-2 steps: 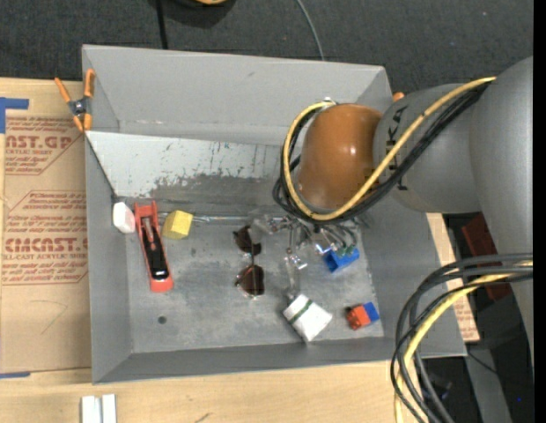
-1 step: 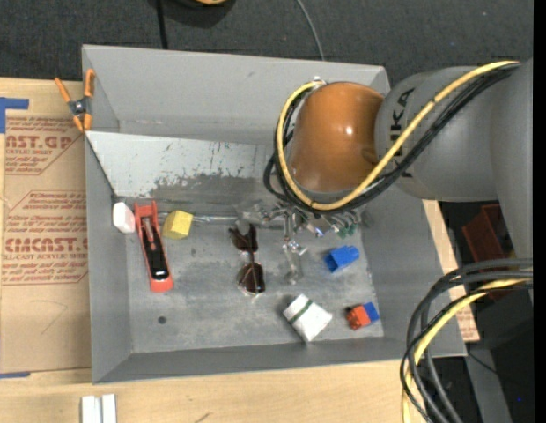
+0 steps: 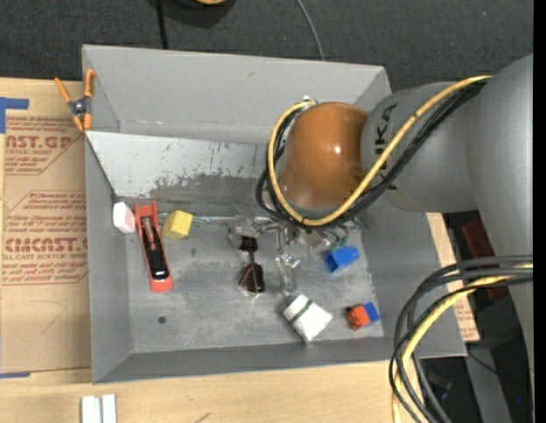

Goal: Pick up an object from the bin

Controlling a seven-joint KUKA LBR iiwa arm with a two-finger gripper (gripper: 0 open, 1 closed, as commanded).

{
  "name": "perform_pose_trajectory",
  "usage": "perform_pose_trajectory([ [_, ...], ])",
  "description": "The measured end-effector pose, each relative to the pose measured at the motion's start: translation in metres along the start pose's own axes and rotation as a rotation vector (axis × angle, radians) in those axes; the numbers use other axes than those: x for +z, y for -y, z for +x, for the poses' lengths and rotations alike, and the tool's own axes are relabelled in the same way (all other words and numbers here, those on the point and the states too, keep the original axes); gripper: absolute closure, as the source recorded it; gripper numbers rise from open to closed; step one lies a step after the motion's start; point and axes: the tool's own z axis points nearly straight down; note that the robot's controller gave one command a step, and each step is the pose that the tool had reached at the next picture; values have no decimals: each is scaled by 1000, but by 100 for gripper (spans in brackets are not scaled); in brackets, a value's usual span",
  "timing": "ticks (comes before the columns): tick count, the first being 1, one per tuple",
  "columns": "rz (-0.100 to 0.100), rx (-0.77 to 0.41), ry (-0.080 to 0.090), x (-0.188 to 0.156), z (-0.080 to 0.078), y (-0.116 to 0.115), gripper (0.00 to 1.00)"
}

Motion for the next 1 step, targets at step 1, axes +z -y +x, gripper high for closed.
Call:
perform_pose_trajectory([
  [1, 4, -337, 3, 14, -14, 2, 100],
])
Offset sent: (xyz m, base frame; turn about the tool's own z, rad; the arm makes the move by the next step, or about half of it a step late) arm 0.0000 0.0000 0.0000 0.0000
